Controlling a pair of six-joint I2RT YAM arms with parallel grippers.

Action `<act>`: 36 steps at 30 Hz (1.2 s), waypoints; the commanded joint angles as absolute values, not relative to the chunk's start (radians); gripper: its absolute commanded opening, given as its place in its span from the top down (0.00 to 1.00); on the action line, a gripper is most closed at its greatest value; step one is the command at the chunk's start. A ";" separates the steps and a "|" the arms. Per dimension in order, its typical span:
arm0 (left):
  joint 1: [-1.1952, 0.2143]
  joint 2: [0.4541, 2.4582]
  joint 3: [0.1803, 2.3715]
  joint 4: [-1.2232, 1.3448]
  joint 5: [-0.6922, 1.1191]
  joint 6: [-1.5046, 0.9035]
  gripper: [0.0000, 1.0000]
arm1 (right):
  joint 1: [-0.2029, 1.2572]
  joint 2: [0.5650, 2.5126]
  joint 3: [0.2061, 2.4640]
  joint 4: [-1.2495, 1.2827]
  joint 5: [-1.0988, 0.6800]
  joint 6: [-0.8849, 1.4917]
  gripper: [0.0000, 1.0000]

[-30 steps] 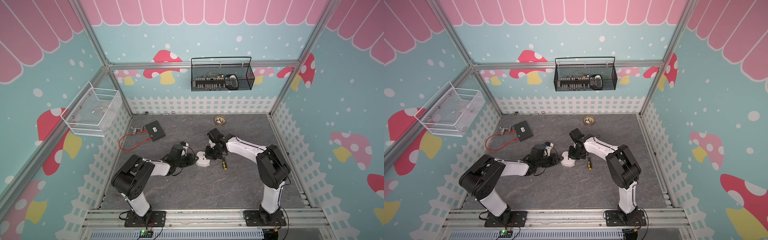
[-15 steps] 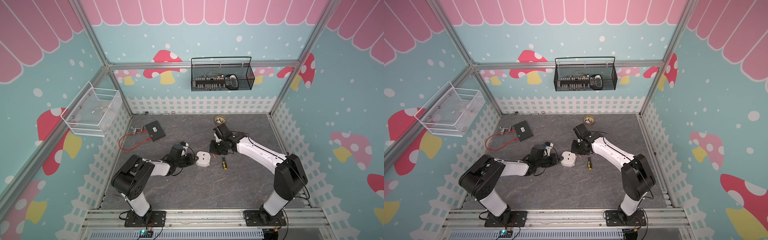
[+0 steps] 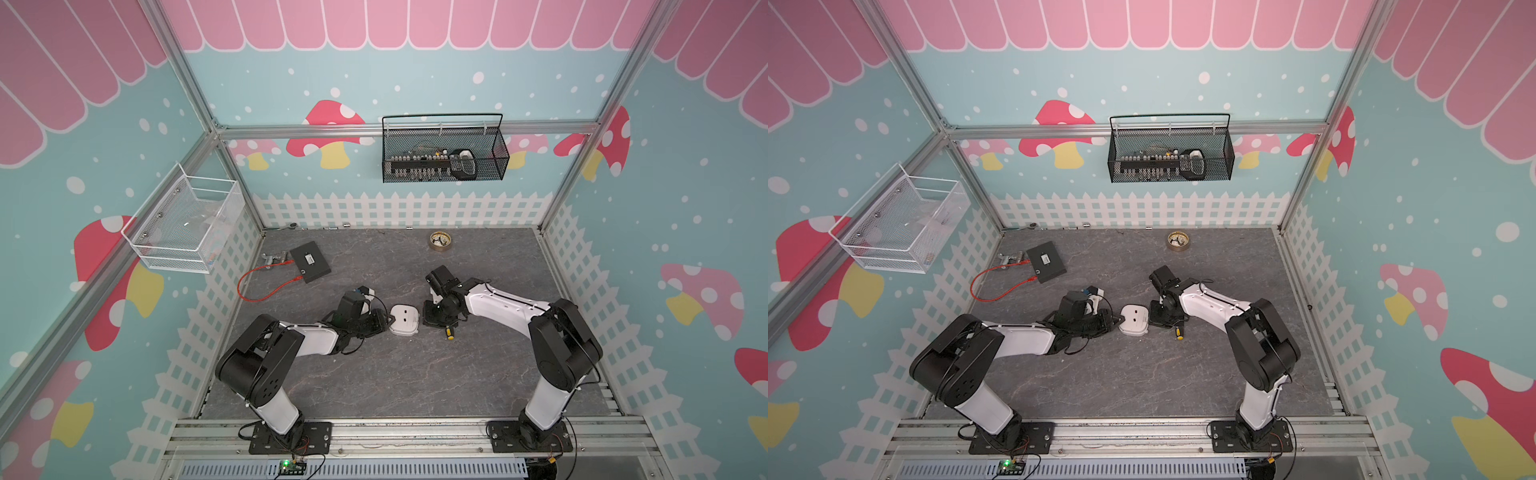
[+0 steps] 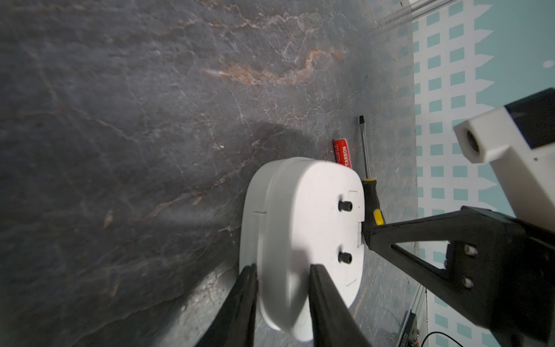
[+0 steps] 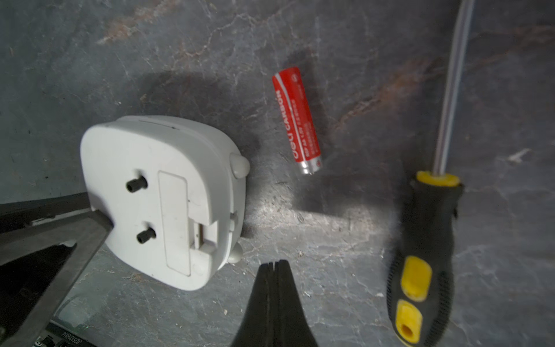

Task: Remove the battery from the alarm
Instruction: Install the cover on the alarm, then adjust the alarm at the center of the board.

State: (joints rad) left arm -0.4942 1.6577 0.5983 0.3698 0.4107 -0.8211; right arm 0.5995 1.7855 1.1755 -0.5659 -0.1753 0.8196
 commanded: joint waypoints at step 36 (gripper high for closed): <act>-0.505 1.718 0.754 0.170 0.329 -0.736 0.56 | 0.748 1.704 1.102 -0.443 -0.352 0.809 0.82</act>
